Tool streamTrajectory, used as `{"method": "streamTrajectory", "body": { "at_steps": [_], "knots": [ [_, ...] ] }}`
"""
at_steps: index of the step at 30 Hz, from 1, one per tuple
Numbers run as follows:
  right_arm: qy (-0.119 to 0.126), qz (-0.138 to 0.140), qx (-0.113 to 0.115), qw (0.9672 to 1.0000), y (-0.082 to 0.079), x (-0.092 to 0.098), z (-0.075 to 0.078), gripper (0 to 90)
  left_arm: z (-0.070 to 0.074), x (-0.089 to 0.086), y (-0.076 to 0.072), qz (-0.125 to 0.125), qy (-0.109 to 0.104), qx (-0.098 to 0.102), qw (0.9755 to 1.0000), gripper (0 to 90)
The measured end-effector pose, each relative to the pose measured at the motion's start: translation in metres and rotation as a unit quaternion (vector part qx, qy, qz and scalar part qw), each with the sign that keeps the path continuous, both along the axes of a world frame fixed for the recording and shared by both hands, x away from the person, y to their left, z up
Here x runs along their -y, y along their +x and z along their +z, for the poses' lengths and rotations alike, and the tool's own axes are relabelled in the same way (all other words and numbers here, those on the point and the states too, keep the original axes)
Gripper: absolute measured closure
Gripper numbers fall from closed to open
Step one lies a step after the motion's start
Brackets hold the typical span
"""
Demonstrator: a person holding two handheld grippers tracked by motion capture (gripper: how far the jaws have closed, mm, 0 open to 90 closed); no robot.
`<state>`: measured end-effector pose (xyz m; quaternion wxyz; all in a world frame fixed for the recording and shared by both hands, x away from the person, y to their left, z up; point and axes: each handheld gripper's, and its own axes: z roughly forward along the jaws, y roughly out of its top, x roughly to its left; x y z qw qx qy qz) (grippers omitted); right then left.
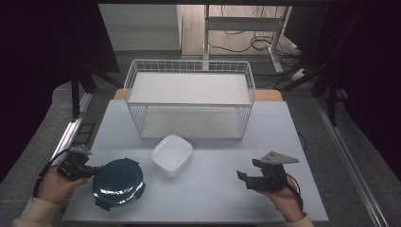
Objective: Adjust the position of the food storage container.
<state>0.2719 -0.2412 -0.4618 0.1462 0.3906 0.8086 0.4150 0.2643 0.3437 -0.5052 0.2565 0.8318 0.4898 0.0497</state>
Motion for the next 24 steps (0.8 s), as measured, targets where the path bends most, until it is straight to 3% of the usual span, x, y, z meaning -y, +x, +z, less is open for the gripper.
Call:
{"method": "streamTrajectory", "body": {
  "at_steps": [11,24],
  "knots": [
    [0.0,0.001,0.002,1.0,0.0,0.0,0.0,23.5,-0.004,0.005,-0.015,-0.012,-0.037,0.007,0.9992,90.0],
    [-0.001,0.003,0.0,1.0,0.001,-0.002,0.0,23.6,-0.003,0.033,-0.026,-0.051,-0.042,0.015,0.9977,90.0]
  ]
}}
